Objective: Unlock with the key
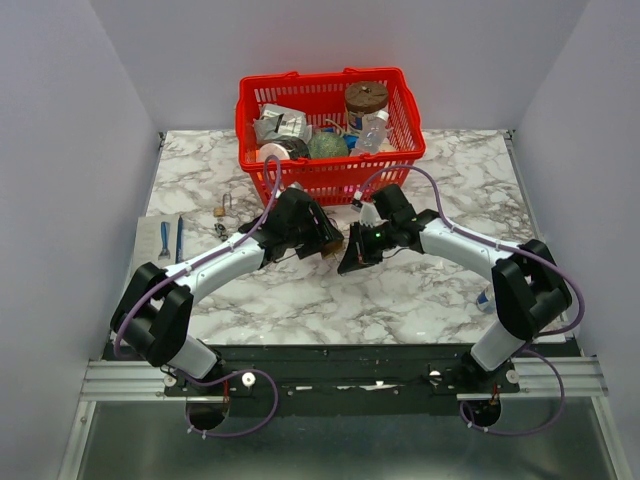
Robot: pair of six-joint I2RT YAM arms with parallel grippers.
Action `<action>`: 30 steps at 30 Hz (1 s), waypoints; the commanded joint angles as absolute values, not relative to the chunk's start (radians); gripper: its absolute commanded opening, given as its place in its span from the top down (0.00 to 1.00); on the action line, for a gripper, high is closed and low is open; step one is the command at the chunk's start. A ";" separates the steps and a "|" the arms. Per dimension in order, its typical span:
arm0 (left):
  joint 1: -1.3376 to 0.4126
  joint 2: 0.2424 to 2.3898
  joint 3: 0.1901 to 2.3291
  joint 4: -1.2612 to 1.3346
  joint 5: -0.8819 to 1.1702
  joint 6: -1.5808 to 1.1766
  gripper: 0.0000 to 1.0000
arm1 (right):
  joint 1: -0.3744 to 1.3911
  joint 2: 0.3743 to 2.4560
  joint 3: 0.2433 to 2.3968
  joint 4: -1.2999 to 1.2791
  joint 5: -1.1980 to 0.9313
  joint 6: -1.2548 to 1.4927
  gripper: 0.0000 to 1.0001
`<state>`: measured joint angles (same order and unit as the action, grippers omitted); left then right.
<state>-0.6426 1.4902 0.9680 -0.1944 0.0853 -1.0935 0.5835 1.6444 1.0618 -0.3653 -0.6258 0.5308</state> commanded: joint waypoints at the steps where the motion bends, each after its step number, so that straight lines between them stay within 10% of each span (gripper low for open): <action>1: -0.664 1.439 0.983 -0.152 0.137 -1.112 1.00 | 0.578 1.644 1.112 -0.293 -0.564 0.560 0.99; 30: -0.699 1.447 0.994 -0.152 0.118 -1.140 1.00 | 0.578 1.574 1.062 -0.114 -0.466 0.637 0.99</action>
<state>-0.6559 1.4906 0.9703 -0.1528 0.0158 -1.1168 0.5884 1.6169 1.0569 -0.3061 -0.5556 0.6281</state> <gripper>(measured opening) 0.690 0.074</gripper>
